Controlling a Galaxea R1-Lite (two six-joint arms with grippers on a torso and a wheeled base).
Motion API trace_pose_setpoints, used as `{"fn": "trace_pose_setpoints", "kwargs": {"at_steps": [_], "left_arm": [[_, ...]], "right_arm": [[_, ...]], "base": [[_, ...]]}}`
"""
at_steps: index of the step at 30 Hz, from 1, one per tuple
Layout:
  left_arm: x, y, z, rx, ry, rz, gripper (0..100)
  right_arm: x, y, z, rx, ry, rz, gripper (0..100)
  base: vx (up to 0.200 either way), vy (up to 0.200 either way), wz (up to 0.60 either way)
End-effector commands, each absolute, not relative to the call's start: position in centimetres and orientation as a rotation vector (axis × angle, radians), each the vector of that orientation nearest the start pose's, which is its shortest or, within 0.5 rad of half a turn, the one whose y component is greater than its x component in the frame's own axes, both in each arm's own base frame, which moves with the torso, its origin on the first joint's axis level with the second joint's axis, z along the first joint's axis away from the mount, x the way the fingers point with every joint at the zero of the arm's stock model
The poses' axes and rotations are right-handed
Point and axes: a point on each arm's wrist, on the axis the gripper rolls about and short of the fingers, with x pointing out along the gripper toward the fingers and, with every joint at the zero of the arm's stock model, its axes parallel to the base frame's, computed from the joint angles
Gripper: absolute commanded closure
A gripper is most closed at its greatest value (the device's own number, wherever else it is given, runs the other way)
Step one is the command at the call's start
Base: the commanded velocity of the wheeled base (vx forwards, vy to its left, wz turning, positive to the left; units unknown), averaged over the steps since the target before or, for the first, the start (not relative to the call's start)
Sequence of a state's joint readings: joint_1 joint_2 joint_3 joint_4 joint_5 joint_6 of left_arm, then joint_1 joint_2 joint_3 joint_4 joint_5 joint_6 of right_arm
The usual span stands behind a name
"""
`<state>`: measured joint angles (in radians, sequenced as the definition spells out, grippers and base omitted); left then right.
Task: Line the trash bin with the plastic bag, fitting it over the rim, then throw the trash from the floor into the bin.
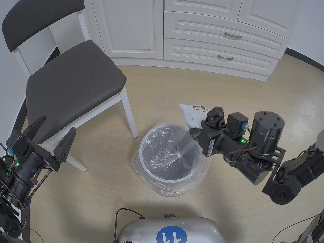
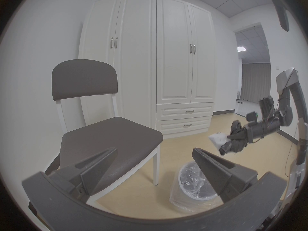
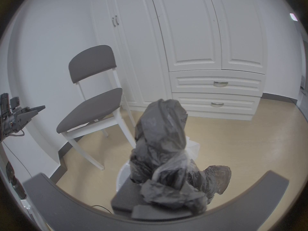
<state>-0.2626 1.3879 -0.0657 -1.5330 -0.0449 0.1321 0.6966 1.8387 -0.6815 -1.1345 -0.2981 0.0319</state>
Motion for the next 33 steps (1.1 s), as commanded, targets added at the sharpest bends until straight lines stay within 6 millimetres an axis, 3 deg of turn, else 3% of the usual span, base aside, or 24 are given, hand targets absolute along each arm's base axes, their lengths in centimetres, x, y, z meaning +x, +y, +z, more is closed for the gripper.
{"fn": "trace_pose_setpoints", "kwargs": {"at_steps": [1, 4, 5, 7, 19, 21, 24, 33], "left_arm": [[15.4, -4.5, 16.4, 0.123, -0.229, -0.310, 0], [15.4, -4.6, 16.4, 0.123, -0.229, -0.311, 0], [15.3, -4.6, 16.4, 0.124, -0.226, -0.314, 0], [15.3, -4.7, 16.3, 0.124, -0.225, -0.319, 0], [15.4, -4.8, 16.2, 0.124, -0.218, -0.324, 0], [15.4, -4.8, 16.0, 0.125, -0.209, -0.327, 0], [15.3, -4.9, 16.0, 0.125, -0.208, -0.334, 0], [15.3, -4.9, 16.0, 0.127, -0.205, -0.336, 0]], "right_arm": [[25.3, 23.7, 9.7, -0.033, 0.111, 0.453, 100], [25.3, 24.1, 9.0, -0.037, 0.117, 0.462, 100], [25.9, 25.2, 6.8, -0.042, 0.124, 0.473, 100], [26.5, 25.8, 5.7, -0.039, 0.121, 0.471, 100], [29.0, 27.2, 2.0, -0.014, 0.139, 0.451, 100], [30.7, 27.4, 0.6, -0.009, 0.136, 0.425, 100], [31.9, 27.2, 0.0, 0.003, 0.137, 0.403, 100], [32.6, 27.2, -1.1, 0.010, 0.171, 0.388, 100]], "base": [[0.000, 0.000, 0.00], [0.000, 0.000, 0.00], [0.000, 0.000, 0.00], [0.000, 0.000, 0.00], [0.000, 0.000, 0.00], [0.000, 0.000, 0.00], [0.000, 0.000, 0.00], [0.000, 0.000, 0.00]]}}
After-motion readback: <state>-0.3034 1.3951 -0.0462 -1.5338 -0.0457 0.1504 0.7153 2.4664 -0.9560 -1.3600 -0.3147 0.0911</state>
